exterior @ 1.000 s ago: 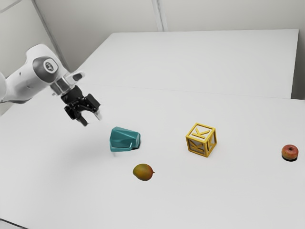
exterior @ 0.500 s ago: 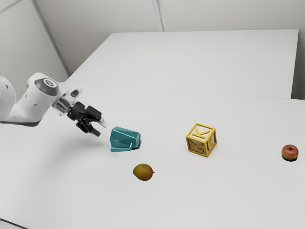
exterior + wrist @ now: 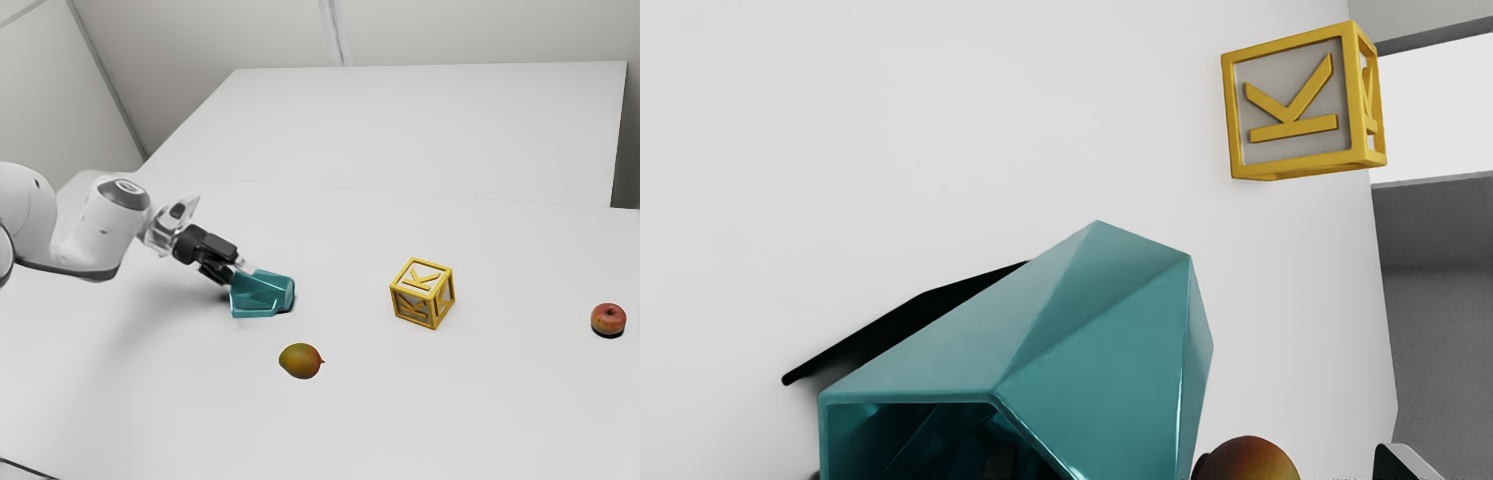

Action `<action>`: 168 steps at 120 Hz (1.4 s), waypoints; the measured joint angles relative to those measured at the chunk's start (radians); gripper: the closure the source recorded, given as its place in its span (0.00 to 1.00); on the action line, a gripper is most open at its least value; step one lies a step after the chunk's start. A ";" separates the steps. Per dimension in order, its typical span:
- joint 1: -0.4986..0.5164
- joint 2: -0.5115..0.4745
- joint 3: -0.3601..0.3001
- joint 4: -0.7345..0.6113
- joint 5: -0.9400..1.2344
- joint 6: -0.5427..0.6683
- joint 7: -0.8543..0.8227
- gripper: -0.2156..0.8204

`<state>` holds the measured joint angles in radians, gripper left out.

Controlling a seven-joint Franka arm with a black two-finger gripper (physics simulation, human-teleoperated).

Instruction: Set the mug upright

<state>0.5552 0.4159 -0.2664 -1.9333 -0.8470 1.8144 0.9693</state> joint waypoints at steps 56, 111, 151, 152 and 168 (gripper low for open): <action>0.005 -0.003 -0.003 0.000 -0.003 -0.040 0.112 0.86; -0.006 -0.066 -0.033 0.001 0.047 -0.047 0.176 0.92; -0.118 -0.239 -0.087 -0.077 0.406 0.147 0.124 0.93; -0.119 -0.241 -0.089 -0.079 0.417 0.155 0.122 0.93; -0.128 -0.261 -0.129 -0.120 0.567 0.266 0.085 0.93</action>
<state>0.4270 0.1551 -0.3951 -2.0534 -0.2803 2.0799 1.0543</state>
